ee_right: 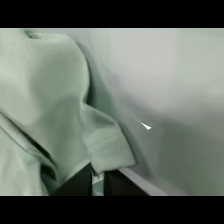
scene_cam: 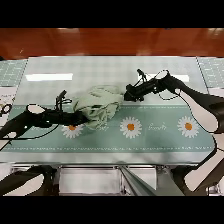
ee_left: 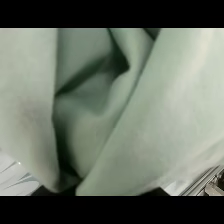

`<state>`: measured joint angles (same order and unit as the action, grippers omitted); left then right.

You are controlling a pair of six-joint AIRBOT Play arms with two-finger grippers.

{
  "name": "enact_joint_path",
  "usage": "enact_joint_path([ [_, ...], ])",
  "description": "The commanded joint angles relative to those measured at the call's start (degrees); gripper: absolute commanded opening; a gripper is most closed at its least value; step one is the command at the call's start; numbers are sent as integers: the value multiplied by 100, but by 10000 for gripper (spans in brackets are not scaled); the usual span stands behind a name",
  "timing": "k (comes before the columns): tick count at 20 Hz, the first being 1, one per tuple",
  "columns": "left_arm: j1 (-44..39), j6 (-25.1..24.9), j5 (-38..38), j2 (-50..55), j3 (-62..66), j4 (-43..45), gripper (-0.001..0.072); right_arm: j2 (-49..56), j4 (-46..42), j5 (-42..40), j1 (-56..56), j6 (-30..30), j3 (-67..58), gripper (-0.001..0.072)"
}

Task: Fold the shirts.

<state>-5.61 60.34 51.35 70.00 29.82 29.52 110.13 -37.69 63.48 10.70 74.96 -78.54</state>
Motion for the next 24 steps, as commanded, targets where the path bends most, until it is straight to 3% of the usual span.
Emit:
enact_joint_path([
  [1, -2, 26, 13, 2, 4, 0, 27, 46, -184, 63, 24, -68, -68, 131],
  [3, -2, 44, 17, 2, 4, 0, 27, 33, -190, 68, 22, -66, -68, 112],
  [4, -2, 44, 26, 2, 4, -2, 27, 0, -173, 68, 7, -61, -68, 36],
  [5, -2, 44, 33, 2, 4, 0, 27, -42, -173, 55, 7, -48, -68, 20],
  [9, 7, 37, 37, -11, 35, 9, 27, -223, -192, 109, 7, -74, -68, 18],
  [13, 597, 37, 780, -232, 717, 96, 27, -898, -190, 219, -267, -70, -68, 17],
  [16, 1416, 66, 1469, -640, 1670, 92, 27, -1897, -195, 271, -737, -44, -199, 17],
  [19, 2151, 470, 2024, -1008, 3014, 90, 26, -2920, -199, 369, -1141, 61, -920, 17],
  [24, 2538, 1005, 2820, -1235, 5840, 98, 27, -4280, -887, 730, -1285, 496, -2756, 17],
])
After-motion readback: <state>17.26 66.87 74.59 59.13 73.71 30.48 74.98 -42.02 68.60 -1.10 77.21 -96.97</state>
